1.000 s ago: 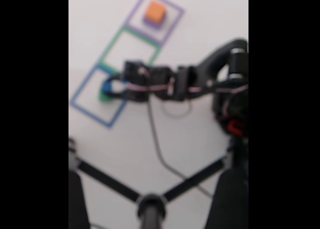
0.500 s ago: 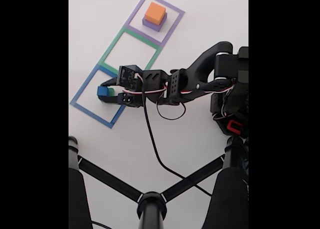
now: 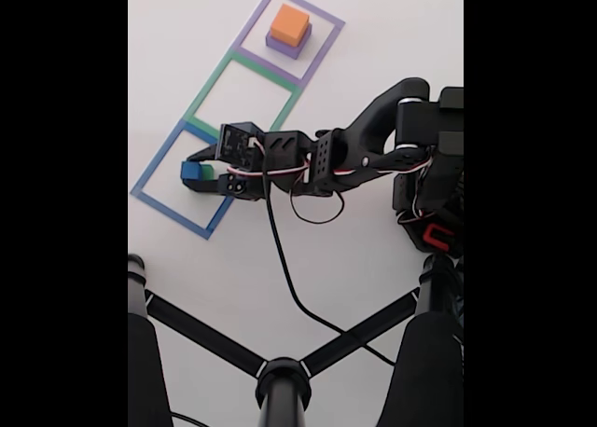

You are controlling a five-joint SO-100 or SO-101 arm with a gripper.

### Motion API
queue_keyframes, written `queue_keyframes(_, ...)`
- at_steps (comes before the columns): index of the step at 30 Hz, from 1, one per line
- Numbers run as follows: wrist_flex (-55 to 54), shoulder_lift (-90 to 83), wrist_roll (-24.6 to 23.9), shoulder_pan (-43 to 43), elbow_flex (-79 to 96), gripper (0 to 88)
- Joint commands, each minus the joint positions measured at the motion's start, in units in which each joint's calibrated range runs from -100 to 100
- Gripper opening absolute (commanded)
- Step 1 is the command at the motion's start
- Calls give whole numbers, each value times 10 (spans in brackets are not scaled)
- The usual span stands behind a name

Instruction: Tower of hanoi

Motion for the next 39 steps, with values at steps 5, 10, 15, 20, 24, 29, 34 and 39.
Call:
queue_keyframes(5, -20, -5, 0, 4, -5, 58)
queue_keyframes(10, -31, -5, 0, 6, 8, 58)
queue_keyframes(15, -34, -6, 0, 9, 8, 57)
queue_keyframes(20, -45, -8, 0, 7, 14, 57)
queue_keyframes(24, -55, -8, 0, 6, 25, 61)
queue_keyframes(29, -72, -5, 0, 4, 34, 140)
queue_keyframes(34, -86, -3, 0, 3, 36, 225)
queue_keyframes(39, -97, -3, 0, 4, 34, 269)
